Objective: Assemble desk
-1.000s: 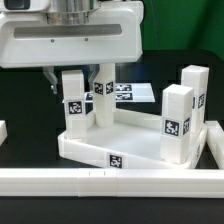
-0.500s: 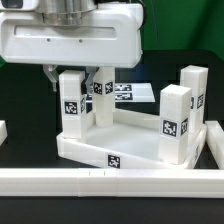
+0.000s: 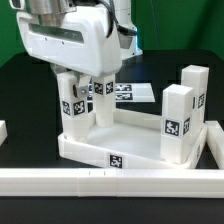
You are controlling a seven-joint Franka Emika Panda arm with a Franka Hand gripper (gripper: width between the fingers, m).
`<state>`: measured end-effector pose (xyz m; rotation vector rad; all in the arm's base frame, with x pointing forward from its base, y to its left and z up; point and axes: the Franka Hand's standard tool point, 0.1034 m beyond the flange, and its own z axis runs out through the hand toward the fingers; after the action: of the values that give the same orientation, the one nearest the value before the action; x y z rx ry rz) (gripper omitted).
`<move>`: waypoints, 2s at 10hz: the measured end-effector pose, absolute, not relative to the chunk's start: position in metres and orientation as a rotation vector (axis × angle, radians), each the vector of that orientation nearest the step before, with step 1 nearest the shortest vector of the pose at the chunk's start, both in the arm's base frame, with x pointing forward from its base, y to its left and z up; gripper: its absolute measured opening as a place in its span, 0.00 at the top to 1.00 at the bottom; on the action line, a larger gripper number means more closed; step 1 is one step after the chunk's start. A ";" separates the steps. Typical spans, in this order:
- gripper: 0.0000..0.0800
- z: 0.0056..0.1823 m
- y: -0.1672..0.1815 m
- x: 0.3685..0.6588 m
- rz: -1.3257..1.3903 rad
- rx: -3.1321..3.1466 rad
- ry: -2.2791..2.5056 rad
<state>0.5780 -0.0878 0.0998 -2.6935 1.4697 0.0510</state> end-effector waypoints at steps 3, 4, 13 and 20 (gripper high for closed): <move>0.64 0.100 -0.088 0.580 0.089 -2.509 1.757; 0.64 0.099 -0.088 0.581 0.102 -2.441 1.854; 0.19 0.098 -0.085 0.579 0.089 -2.759 1.436; 0.19 0.097 -0.090 0.583 0.022 -3.137 0.375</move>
Offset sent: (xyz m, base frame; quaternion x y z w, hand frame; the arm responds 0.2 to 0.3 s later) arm 0.0029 -0.0009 -0.0097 -0.0219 -0.0475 0.2157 0.9750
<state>0.5829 -0.0900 0.0974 -3.1373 0.3755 0.0223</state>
